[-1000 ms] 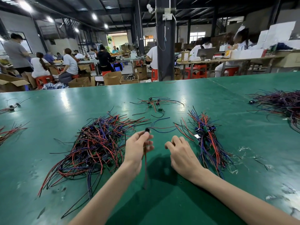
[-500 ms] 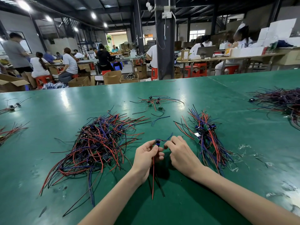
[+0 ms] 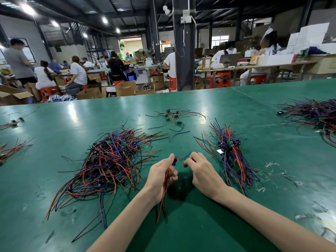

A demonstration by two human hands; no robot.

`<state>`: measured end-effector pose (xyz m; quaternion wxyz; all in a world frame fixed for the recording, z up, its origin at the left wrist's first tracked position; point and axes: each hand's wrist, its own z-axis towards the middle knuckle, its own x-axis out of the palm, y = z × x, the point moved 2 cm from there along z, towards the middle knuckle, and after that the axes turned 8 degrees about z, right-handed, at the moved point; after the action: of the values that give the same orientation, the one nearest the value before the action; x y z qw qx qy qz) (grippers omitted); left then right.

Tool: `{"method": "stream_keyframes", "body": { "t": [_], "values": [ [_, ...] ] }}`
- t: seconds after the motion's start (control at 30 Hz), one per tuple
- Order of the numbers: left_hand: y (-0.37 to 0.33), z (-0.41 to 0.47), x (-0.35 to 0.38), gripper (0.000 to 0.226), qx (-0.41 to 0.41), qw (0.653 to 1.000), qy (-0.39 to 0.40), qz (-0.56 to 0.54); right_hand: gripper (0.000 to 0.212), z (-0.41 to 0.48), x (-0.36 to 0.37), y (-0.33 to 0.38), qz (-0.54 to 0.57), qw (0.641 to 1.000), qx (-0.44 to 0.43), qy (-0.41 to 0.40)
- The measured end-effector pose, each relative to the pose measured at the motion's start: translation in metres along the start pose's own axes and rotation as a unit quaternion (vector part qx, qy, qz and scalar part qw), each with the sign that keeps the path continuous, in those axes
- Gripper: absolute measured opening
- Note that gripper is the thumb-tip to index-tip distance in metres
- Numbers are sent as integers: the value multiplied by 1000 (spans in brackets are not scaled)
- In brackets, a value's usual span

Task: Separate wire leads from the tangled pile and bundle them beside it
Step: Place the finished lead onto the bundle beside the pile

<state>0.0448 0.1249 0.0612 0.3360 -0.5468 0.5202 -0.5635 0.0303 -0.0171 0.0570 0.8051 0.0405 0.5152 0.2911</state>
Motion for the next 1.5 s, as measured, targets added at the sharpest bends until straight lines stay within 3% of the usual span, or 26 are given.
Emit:
{"method": "stream_keyframes", "body": {
  "t": [0.3, 0.47, 0.8, 0.97, 1.27, 1.5],
  "values": [
    [-1, 1, -2, 28, -23, 999, 33, 15, 27, 1, -3, 3, 8, 999, -34, -18],
    [2, -1, 0, 23, 32, 993, 17, 116, 21, 0, -4, 4, 18, 999, -38, -19],
    [4, 0, 0, 24, 35, 990, 3, 139, 23, 1, -4, 6, 29, 998, -56, 1],
    [4, 2, -2, 26, 76, 973, -22, 216, 18, 1, -3, 6, 24, 998, -57, 2],
    [-1, -1, -5, 17, 47, 988, -43, 138, 20, -1, -10, 14, 20, 997, -73, -22],
    [-2, -1, -3, 10, 43, 993, 0, 107, 26, 0, -8, 11, 24, 997, -71, -24]
  ]
}}
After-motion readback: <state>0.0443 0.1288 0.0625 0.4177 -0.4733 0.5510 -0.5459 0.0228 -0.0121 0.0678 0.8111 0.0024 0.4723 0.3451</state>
